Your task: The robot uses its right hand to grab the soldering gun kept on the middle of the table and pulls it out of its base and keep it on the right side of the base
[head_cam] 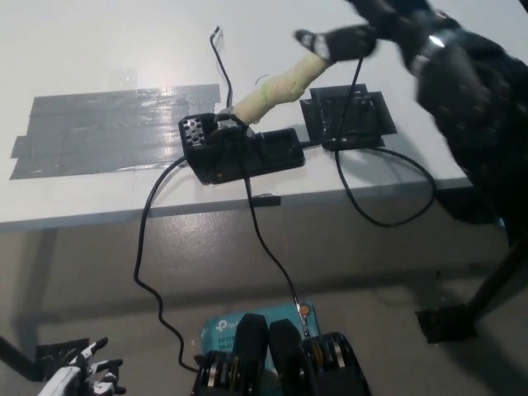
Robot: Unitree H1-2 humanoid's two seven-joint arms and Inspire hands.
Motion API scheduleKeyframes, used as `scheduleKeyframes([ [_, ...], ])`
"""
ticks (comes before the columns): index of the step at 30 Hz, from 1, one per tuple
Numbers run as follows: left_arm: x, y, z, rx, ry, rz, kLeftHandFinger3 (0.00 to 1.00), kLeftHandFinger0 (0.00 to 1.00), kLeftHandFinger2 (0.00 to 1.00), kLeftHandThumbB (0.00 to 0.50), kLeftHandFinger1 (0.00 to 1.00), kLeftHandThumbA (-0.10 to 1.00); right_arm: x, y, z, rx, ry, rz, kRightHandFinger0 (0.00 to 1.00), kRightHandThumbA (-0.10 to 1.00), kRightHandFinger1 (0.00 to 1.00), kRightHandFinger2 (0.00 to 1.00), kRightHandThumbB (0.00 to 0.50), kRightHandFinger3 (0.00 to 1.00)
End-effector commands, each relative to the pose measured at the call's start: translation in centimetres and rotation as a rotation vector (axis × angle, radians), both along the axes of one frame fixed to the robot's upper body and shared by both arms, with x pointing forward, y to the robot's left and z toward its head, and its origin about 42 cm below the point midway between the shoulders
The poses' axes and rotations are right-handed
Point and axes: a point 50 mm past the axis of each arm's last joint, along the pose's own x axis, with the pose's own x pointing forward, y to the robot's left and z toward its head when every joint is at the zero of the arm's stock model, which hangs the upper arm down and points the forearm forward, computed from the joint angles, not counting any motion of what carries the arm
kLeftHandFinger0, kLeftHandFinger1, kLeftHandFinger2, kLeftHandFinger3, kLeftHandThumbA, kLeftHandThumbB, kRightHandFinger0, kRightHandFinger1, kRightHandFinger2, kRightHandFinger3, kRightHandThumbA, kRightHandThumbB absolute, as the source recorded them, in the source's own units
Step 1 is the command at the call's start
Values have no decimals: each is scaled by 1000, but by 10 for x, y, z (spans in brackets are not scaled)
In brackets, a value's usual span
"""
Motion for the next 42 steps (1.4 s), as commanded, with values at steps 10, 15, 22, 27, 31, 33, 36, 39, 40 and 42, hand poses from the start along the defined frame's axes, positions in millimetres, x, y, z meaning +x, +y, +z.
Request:
scheduleKeyframes([
  [10, 5, -2, 10, 9, 0, -78, 959, 480, 708, 267, 620, 446, 39, 42, -17, -833, -300, -23, 1000, 694, 1000, 1000, 387, 1000],
  [15, 8, -4, 9, 32, 4, -92, 947, 533, 709, 277, 644, 478, 49, 41, -56, -831, -101, -77, 1000, 850, 1000, 1000, 447, 1000],
  [22, 8, -9, 11, 48, 3, -131, 955, 502, 734, 270, 656, 493, 53, 38, -77, -867, 2, -135, 1000, 919, 1000, 1000, 454, 1000],
  [27, 9, -10, 9, 34, 10, -140, 946, 485, 696, 250, 632, 473, 58, 32, -87, -894, 31, -222, 1000, 833, 1000, 1000, 500, 1000],
  [31, 9, -13, 8, 40, 15, -152, 950, 514, 704, 257, 660, 485, 56, 25, -99, -899, -197, -257, 1000, 559, 1000, 1000, 483, 1000],
  [33, 8, -13, 9, 43, 13, -156, 962, 495, 705, 257, 655, 495, 55, 24, -100, -839, -270, -243, 1000, 427, 1000, 1000, 403, 1000],
  [36, 8, -13, 8, 48, 15, -155, 960, 524, 735, 257, 684, 492, 51, 21, -106, -630, -404, -193, 7, -98, 2, 35, 146, 1000],
  [39, 8, -15, 8, 47, 19, -171, 946, 530, 726, 245, 690, 484, 49, 16, -116, -558, -484, -149, 0, -61, 0, 70, 225, 701],
  [40, 8, -16, 8, 46, 18, -171, 941, 520, 716, 242, 683, 479, 49, 16, -119, -557, -519, -139, 0, -24, 0, 121, 228, 564],
  [42, 8, -16, 8, 52, 18, -175, 972, 533, 721, 247, 691, 496, 50, 15, -123, -555, -574, -134, 0, -21, 0, 132, 233, 436],
])
